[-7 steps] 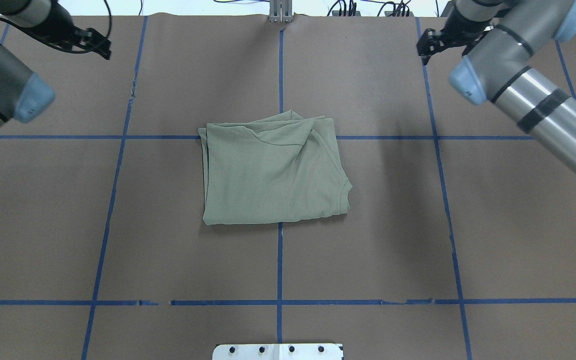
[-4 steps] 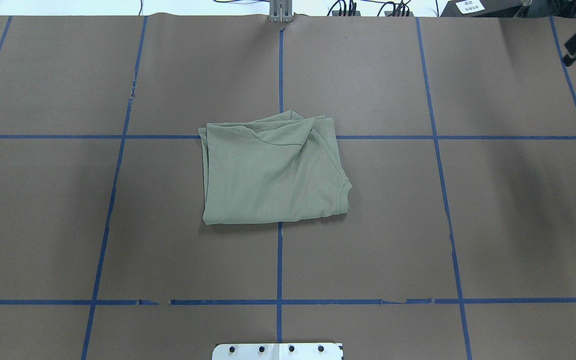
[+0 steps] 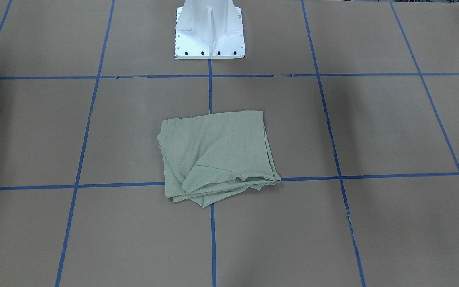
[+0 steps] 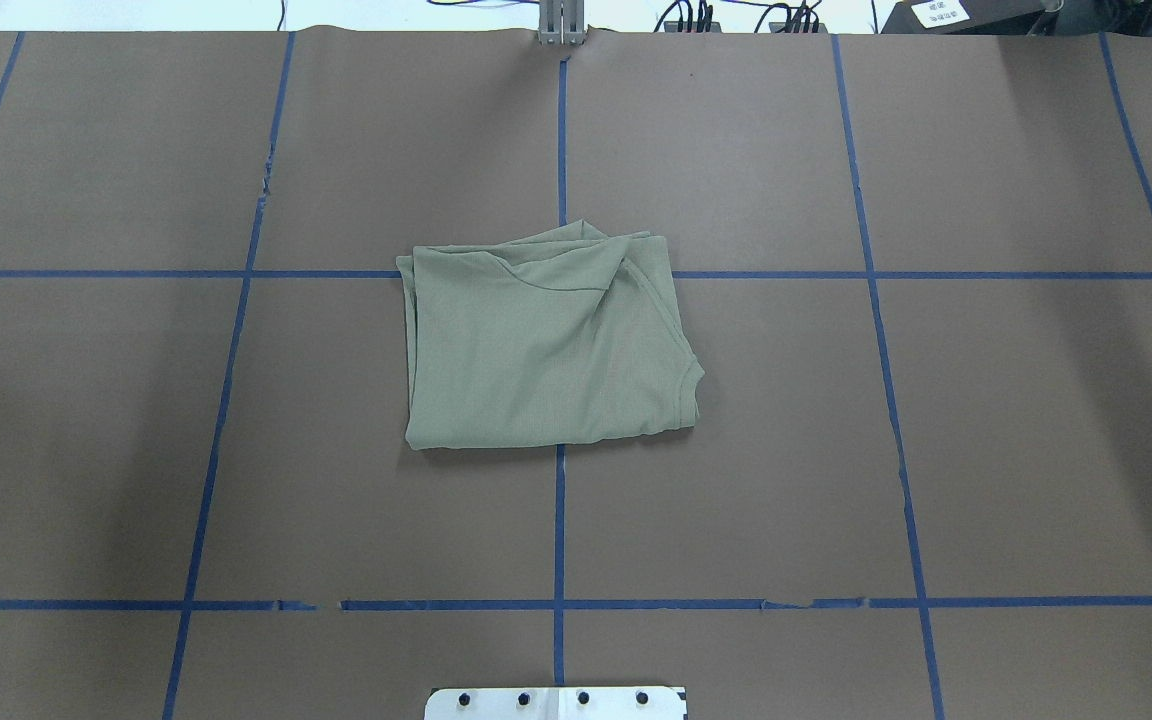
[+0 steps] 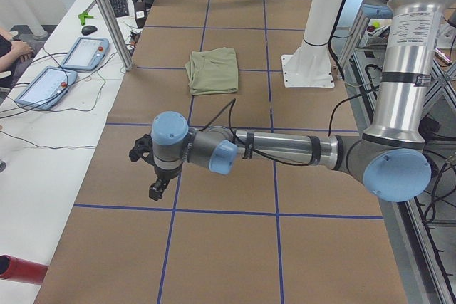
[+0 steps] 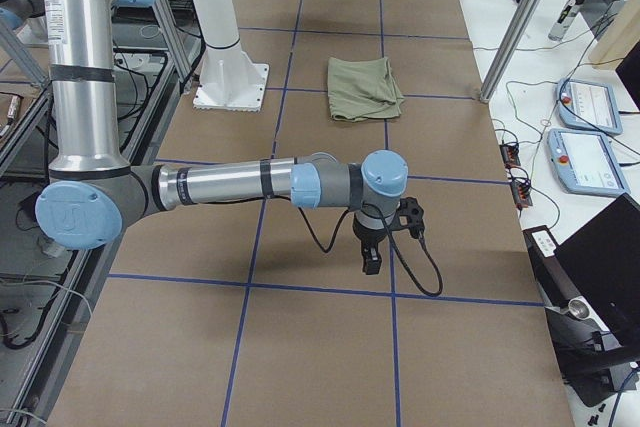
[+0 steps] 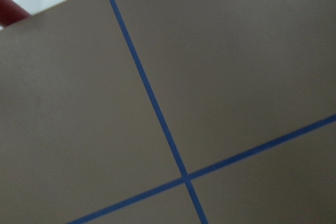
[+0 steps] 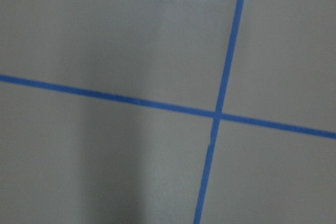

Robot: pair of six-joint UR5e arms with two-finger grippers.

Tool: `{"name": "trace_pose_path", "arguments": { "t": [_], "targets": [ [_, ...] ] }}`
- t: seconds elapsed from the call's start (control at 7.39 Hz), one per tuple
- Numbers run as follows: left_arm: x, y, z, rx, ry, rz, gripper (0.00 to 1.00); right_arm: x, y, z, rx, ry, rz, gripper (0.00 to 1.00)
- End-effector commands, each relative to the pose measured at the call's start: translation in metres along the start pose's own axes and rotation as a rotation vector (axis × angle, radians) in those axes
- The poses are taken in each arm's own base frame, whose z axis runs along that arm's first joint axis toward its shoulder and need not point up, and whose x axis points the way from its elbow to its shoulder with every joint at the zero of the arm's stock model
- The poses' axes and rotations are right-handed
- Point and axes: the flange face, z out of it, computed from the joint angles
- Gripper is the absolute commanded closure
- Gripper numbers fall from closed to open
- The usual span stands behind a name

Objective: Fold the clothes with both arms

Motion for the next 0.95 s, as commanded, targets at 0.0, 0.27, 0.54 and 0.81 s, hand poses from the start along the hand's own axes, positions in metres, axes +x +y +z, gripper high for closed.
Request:
{"name": "trace_pose_path", "arguments": {
  "t": [0.0, 0.27, 0.54, 0.81],
  "targets": [
    [-0.01, 0.04, 0.012, -0.077, 0.024, -0.087, 0.0, 0.004, 0.014, 0.004, 0.008, -0.003, 0.026, 0.0],
    [0.002, 0.039, -0.002, -0.153, 0.041, -0.124, 0.0, 0.004, 0.014, 0.005, 0.007, -0.002, 0.027, 0.0],
    [0.007, 0.035, -0.012, -0.201, 0.053, -0.117, 0.0, 0.004, 0.014, 0.004, 0.008, -0.002, 0.026, 0.0],
    [0.009, 0.031, -0.016, -0.193, 0.049, -0.12, 0.0, 0.003, 0.014, 0.004, 0.01, -0.002, 0.024, 0.0]
  ]
}}
